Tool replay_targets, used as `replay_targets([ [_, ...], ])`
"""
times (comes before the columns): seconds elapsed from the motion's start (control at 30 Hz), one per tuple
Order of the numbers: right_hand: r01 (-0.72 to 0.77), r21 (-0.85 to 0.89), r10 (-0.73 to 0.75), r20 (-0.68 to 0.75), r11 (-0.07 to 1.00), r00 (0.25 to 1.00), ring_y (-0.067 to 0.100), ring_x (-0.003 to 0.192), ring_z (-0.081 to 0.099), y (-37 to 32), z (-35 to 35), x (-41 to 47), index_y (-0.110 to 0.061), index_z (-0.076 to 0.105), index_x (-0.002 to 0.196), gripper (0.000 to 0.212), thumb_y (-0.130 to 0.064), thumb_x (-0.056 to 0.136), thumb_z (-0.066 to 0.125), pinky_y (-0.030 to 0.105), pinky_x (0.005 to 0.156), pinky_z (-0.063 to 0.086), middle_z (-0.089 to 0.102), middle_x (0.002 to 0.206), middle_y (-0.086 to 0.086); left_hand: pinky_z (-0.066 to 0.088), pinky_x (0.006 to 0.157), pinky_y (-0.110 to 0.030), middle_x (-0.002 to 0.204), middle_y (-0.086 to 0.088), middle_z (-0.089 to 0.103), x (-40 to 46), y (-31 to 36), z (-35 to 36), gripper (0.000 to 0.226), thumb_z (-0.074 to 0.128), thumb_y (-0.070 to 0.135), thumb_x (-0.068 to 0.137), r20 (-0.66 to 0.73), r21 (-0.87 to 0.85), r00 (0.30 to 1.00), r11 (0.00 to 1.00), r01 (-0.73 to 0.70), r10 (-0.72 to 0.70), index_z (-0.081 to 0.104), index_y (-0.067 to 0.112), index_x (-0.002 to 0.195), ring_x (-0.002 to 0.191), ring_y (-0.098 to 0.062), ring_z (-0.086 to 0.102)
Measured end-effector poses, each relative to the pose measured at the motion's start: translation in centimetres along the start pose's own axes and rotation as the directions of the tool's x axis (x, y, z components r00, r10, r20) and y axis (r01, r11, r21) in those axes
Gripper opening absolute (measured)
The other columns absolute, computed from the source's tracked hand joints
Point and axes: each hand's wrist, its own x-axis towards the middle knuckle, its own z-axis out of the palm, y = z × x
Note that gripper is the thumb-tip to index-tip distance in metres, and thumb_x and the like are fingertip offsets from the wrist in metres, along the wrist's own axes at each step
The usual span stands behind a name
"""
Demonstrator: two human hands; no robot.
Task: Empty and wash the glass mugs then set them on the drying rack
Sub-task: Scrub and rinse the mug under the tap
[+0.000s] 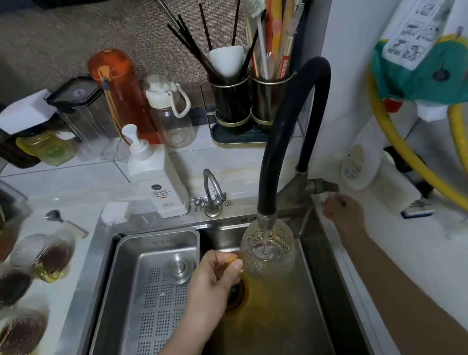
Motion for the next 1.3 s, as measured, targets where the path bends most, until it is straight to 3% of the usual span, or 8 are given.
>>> replay_targets([
  [0.13,0.067,0.115,-0.094,0.249,0.991,0.964,0.014,0.111,0.061,1.2,-0.1,-9.3,-0.017,0.052,0.127,0.04,-0.001,0.091,0.056,0.028,0.093,0.05,0.063,0.118,-0.001,0.054,0.085,-0.044,0.082,-0.006,0.068,0.0,-0.1,-0.9,0.002,0.064,0.012,0.086,0.017,0.039,1.0,0.999,-0.012,0.011,0.062,0.012,0.087,0.083,-0.024,0.066],
  [0.27,0.241,-0.06,-0.158,0.601,0.969,0.784,-0.008,0.115,0.049,1.8,2.1,-14.3,-0.04,0.022,0.137,0.078,-0.003,0.084,0.066,0.007,0.085,0.042,0.04,0.125,-0.031,0.053,0.088,-0.046,0.084,-0.009,0.067,0.3,0.0,-2.0,0.001,0.062,0.01,0.087,0.047,0.006,0.999,1.0,0.01,-0.01,0.062,0.011,0.088,0.083,-0.024,0.065],
  [0.5,0.212,-0.023,-0.185,0.4,0.977,0.898,0.01,0.117,0.055,2.3,1.8,-18.0,-0.038,0.034,0.125,0.069,-0.008,0.078,0.074,0.001,0.075,0.045,0.052,0.119,-0.016,0.052,0.088,-0.045,0.087,-0.011,0.063,-1.1,-0.6,-0.9,0.002,0.061,0.011,0.089,0.212,0.068,0.977,0.997,-0.02,0.005,0.059,0.012,0.088,0.084,-0.023,0.063],
  [0.7,0.441,-0.024,-0.406,0.349,0.897,0.845,0.002,0.104,0.062,-0.8,4.3,-19.2,-0.052,0.053,0.109,0.056,-0.029,0.064,0.079,0.018,0.084,0.053,0.064,0.11,-0.016,0.053,0.08,-0.033,0.085,-0.004,0.064,0.3,0.3,-3.1,0.001,0.061,0.014,0.089,0.178,-0.016,0.984,1.0,-0.01,0.013,0.061,0.015,0.091,0.083,-0.017,0.063],
  [0.87,0.348,-0.017,-0.326,0.303,0.937,0.895,-0.005,0.102,0.057,0.8,2.7,-19.1,-0.052,0.038,0.11,0.069,-0.012,0.073,0.08,0.016,0.088,0.049,0.054,0.112,-0.02,0.054,0.088,-0.038,0.093,-0.007,0.066,0.2,-0.1,-0.9,0.003,0.062,0.014,0.089,0.245,-0.055,0.968,0.996,0.077,-0.061,0.062,0.015,0.092,0.091,-0.021,0.064],
  [1.0,0.409,-0.05,-0.379,0.287,0.911,0.88,-0.002,0.1,0.063,1.0,4.6,-19.5,-0.032,0.053,0.115,0.063,-0.028,0.061,0.084,0.015,0.081,0.051,0.065,0.108,-0.01,0.055,0.076,-0.032,0.089,-0.011,0.064,0.2,-0.9,-3.0,0.008,0.063,0.011,0.087,0.202,-0.086,0.978,0.994,0.064,-0.046,0.062,0.007,0.094,0.084,-0.02,0.064],
  [1.1,0.459,-0.035,-0.422,0.335,0.888,0.842,-0.006,0.094,0.063,-1.0,5.4,-18.0,-0.034,0.058,0.104,0.044,-0.014,0.072,0.08,0.015,0.08,0.053,0.065,0.102,-0.025,0.052,0.085,-0.041,0.092,-0.019,0.061,1.7,-0.6,-2.7,0.009,0.064,0.013,0.088,0.149,-0.125,0.988,0.991,0.057,-0.038,0.062,0.007,0.094,0.084,-0.023,0.061],
  [1.3,0.407,0.005,-0.391,0.293,0.913,0.873,0.008,0.107,0.062,1.2,4.3,-17.2,-0.031,0.053,0.118,0.064,-0.03,0.062,0.084,0.022,0.088,0.052,0.064,0.113,-0.004,0.055,0.077,-0.031,0.084,-0.002,0.069,1.4,-1.1,-1.8,0.007,0.069,0.014,0.083,0.174,-0.108,0.985,0.994,0.016,0.003,0.068,0.019,0.088,0.086,-0.021,0.068],
])
